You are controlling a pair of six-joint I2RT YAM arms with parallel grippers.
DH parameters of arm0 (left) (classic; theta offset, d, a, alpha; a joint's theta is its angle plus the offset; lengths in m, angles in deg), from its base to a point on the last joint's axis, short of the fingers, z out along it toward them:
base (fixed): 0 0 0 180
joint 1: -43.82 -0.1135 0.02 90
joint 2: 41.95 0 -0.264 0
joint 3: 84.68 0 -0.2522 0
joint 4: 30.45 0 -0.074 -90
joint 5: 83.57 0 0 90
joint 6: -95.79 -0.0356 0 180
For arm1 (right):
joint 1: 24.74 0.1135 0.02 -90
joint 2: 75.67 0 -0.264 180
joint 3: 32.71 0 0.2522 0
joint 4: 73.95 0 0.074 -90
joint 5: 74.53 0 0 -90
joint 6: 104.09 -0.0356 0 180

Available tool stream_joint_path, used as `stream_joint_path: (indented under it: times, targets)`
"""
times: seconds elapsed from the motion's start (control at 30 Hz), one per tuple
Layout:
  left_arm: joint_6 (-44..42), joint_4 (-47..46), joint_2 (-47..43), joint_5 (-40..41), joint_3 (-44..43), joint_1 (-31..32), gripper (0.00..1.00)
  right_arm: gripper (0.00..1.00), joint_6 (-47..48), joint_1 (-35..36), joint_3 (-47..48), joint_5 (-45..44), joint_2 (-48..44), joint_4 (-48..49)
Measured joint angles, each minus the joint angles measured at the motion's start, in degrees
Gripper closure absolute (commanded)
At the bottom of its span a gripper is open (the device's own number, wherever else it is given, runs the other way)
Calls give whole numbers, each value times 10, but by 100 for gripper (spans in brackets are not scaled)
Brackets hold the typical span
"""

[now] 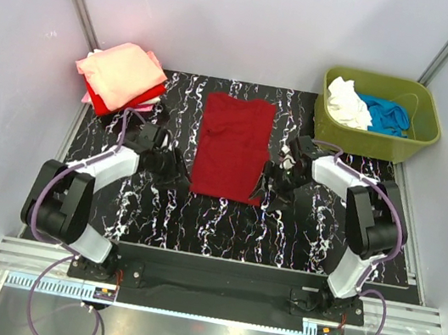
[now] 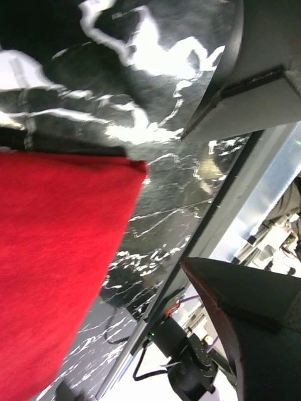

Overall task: Fold and stack the t-shirts
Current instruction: Fold the tshirt

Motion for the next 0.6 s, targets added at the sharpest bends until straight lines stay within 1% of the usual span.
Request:
stream_joint_path:
  times: [0.13, 0.17, 0.27, 0.37, 0.4, 0.5, 0.6]
  targets:
    - [16, -46, 0, -9, 44, 4, 39, 28, -3, 5, 5, -2, 25, 25]
    - [19, -55, 0, -10, 48, 4, 39, 32, -3, 5, 9, -2, 34, 28]
    - [26, -82, 1, -13, 51, 5, 39, 36, -4, 5, 16, -7, 57, 35]
    - [30, -108, 1, -13, 51, 5, 39, 49, -3, 5, 23, -15, 66, 35]
    - [32, -117, 1, -13, 52, 5, 39, 56, -3, 5, 28, -18, 68, 35]
    - [36, -135, 5, -13, 54, 5, 39, 58, -3, 5, 42, -27, 77, 35]
    - [40, -148, 18, -13, 54, 7, 43, 67, 1, 5, 52, -33, 85, 34]
